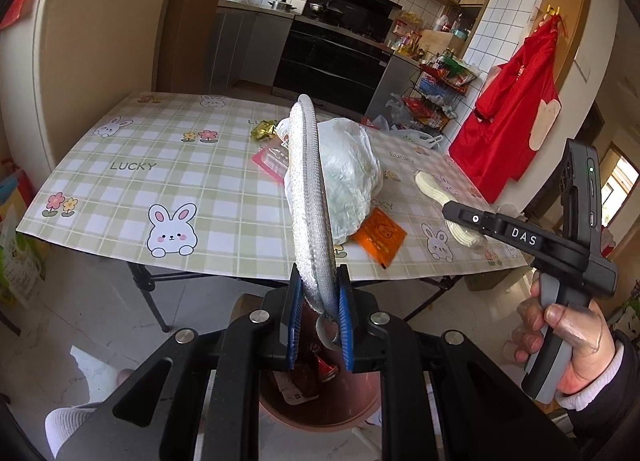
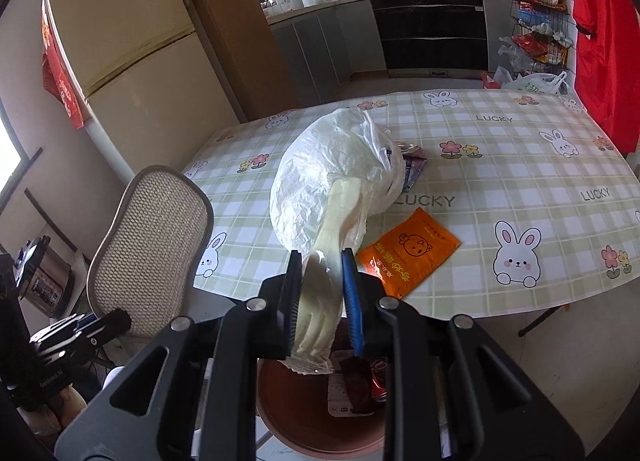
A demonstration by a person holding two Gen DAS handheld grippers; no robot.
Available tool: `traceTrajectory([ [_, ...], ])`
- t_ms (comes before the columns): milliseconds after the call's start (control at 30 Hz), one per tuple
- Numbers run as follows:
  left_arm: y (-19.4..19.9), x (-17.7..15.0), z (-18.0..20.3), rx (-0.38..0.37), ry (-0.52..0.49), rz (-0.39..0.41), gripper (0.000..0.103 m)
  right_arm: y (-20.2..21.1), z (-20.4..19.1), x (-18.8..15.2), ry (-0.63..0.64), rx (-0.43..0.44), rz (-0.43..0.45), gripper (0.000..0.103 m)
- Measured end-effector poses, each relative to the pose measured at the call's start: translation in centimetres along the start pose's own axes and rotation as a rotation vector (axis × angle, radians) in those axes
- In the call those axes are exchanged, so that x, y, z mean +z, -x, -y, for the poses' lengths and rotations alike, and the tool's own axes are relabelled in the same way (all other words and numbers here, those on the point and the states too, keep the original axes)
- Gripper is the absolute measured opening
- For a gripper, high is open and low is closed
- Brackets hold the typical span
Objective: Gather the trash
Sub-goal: 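Grasp the white plastic fork with the right tool while the left tool carries the sponge to the bin, then drop the sponge into the pink bin with the left tool while the right tool drops the fork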
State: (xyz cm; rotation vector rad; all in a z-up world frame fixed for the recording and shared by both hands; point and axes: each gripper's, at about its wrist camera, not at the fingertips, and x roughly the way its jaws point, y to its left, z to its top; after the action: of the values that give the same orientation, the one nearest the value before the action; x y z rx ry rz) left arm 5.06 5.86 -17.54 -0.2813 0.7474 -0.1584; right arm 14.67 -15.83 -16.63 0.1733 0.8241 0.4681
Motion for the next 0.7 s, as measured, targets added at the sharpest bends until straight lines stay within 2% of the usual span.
traceTrajectory([
  [433,-2.4,-2.4,3.4,-0.116,-0.115,-0.146,0.016,2.8,0.9,1.0,-0.023,0.003,0.068,0.023],
  [700,-3.6,-3.7,4.6,-0.141,-0.158,-0.202,0.016,3.0,1.3,0.9,-0.032,0.004,0.068,0.023],
])
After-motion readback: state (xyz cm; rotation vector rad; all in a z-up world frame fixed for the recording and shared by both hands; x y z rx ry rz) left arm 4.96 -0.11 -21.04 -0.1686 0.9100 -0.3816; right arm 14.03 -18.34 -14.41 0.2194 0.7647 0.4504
